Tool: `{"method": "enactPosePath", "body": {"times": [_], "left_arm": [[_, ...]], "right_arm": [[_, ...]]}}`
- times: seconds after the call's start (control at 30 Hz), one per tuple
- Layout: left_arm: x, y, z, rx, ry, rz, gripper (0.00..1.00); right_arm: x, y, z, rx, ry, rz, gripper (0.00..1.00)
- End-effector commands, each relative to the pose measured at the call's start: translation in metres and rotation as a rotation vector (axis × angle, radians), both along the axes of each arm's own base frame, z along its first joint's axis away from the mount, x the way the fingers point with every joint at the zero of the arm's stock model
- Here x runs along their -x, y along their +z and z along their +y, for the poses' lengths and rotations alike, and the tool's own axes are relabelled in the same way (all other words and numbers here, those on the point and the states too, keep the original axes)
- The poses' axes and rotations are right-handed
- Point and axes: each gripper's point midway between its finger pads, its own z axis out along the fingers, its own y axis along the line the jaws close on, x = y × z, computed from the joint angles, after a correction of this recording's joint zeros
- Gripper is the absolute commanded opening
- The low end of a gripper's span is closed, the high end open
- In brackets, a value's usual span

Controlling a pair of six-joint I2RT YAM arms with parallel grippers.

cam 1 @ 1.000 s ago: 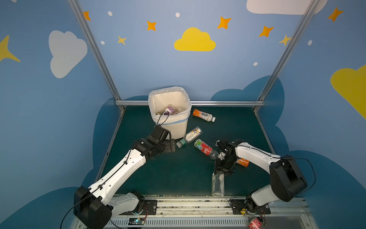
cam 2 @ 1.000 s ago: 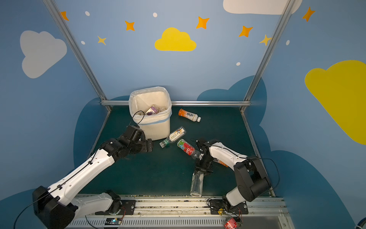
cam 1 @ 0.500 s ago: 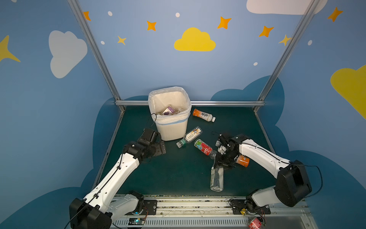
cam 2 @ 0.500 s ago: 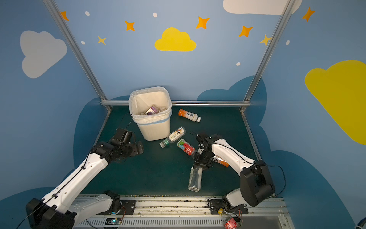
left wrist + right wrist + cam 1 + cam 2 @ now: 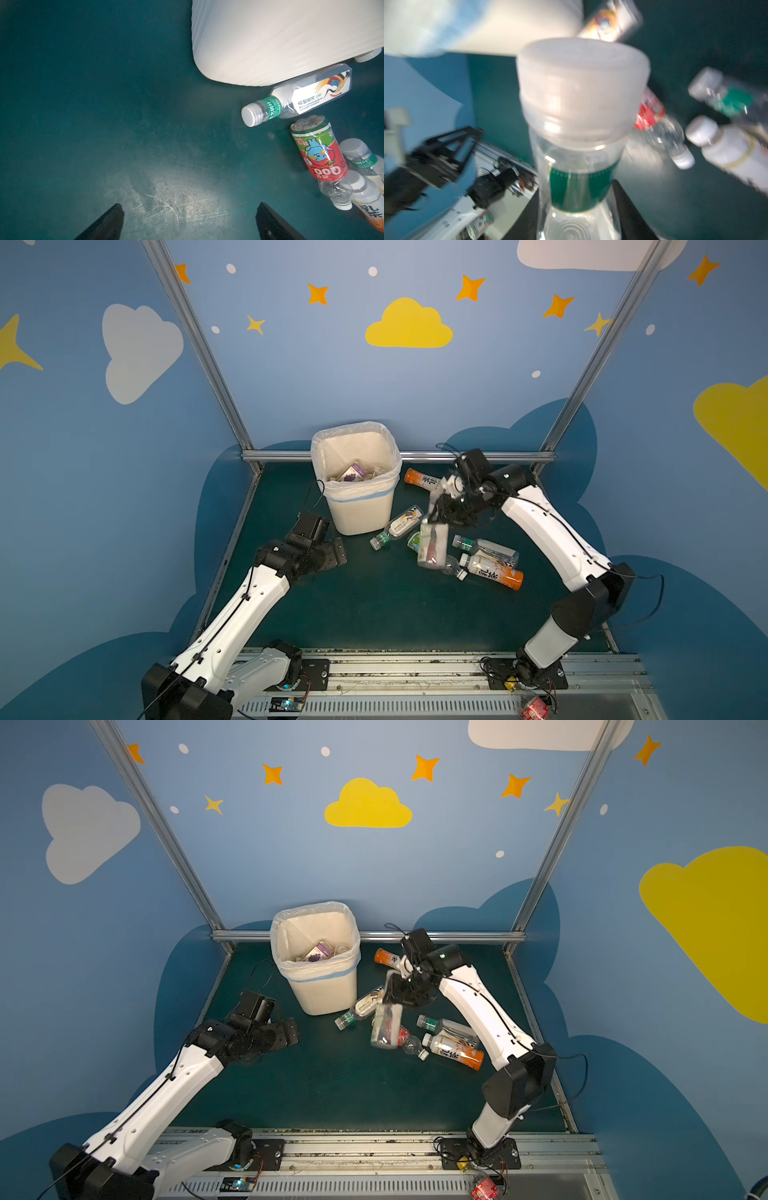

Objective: Throw the plastic bottles in the bin
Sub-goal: Pick up the plastic bottle from the bottom-center of the table, then throw the plastic bottle into the trash bin.

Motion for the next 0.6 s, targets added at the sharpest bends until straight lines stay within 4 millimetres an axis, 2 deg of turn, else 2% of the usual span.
{"method": "enactPosePath", "body": {"times": [0.0,0.03,0.07,0.1,0.13,0.17,0.2,0.23,0.27,0.37,0.57], "left_arm": [[0.007,0.002,0.003,-0.005,-0.001,0.012,1.0],[0.007,0.002,0.003,-0.005,-0.004,0.016,1.0],[0.008,0.002,0.003,-0.006,-0.005,0.018,1.0],[0.009,0.003,0.003,-0.005,-0.005,0.021,1.0],[0.01,0.003,0.004,-0.006,-0.002,0.024,1.0],[0.011,0.003,0.004,-0.007,-0.001,0.025,1.0],[0.012,0.004,0.005,-0.006,0.002,0.023,1.0],[0.013,0.004,0.005,-0.003,0.005,0.02,1.0],[0.014,0.004,0.006,-0.001,0.009,0.018,1.0],[0.019,0.008,0.009,0.001,0.027,0.014,1.0],[0.027,0.012,0.014,0.019,0.045,-0.022,1.0]], "right_arm": [[-0.04,0.071,0.052,-0.172,0.072,-0.203,0.46],[-0.054,0.1,0.073,-0.261,0.086,-0.272,0.48],[-0.066,0.119,0.088,-0.33,0.089,-0.32,0.53],[-0.076,0.141,0.103,-0.418,0.091,-0.377,0.63],[-0.085,0.157,0.115,-0.505,0.09,-0.409,0.66],[-0.093,0.165,0.123,-0.567,0.086,-0.417,0.67],[-0.101,0.171,0.131,-0.628,0.081,-0.425,0.76],[-0.108,0.172,0.137,-0.662,0.073,-0.433,0.9],[-0.112,0.172,0.139,-0.675,0.069,-0.444,0.91],[-0.116,0.162,0.122,-0.615,0.047,-0.474,0.91],[-0.101,0.158,0.045,-0.507,-0.038,-0.53,0.92]]}}
